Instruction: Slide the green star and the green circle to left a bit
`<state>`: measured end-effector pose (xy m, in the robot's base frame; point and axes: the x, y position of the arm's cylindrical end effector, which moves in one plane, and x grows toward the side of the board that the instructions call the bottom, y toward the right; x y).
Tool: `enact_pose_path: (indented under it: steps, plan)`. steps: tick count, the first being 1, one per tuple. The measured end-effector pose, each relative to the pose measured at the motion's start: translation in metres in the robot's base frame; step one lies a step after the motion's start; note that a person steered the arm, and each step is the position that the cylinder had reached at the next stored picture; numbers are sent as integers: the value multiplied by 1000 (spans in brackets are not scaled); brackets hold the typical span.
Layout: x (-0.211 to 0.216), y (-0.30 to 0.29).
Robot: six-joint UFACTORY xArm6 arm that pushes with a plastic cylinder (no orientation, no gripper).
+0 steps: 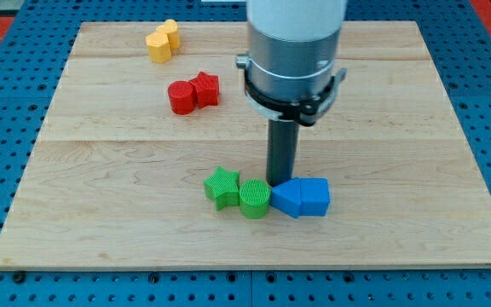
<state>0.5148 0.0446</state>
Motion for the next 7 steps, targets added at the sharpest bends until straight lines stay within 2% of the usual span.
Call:
enact_pose_path:
  steps: [2, 3, 7]
  plan:
    - [21, 15]
    - [25, -2]
    - [16, -174]
